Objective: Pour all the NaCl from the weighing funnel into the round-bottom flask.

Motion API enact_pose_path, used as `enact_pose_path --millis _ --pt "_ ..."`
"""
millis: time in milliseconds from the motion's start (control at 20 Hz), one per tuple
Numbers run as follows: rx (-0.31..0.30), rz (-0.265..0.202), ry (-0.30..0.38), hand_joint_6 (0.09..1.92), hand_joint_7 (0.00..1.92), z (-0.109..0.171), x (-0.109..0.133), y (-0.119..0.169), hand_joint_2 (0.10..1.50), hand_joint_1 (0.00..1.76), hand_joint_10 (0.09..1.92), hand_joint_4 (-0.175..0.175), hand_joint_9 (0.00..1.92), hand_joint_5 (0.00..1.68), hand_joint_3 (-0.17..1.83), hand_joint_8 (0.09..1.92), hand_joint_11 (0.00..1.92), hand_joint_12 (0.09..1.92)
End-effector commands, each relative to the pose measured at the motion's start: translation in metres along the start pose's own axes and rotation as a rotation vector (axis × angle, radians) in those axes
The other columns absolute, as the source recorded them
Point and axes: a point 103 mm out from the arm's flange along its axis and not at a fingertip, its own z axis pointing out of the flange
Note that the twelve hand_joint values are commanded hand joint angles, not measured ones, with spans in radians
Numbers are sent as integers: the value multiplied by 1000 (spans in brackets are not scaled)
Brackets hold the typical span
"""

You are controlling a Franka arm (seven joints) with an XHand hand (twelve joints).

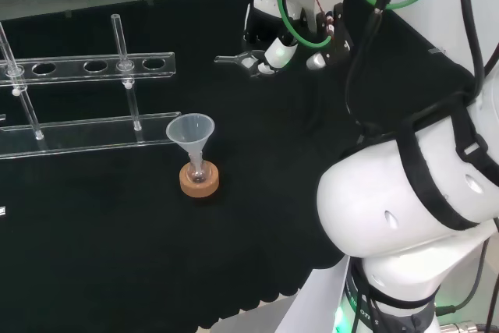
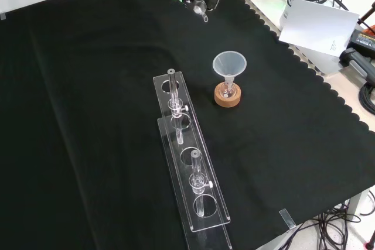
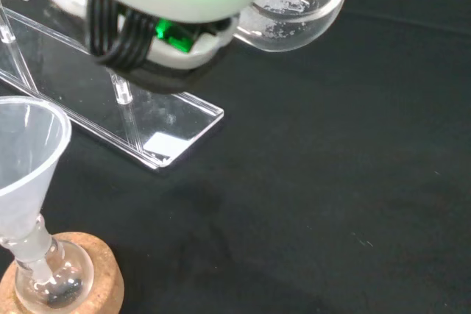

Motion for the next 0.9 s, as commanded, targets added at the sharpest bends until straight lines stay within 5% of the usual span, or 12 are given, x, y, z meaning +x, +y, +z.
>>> enact_pose_path --millis 50,900 --pt "-6 -11 5 87 1547 -2 6 2 677 1196 87 -39 1444 1541 499 87 922 991" --pt "8 -71 2 87 1553 -3 42 -11 676 1197 87 -43 1446 1543 500 87 929 990"
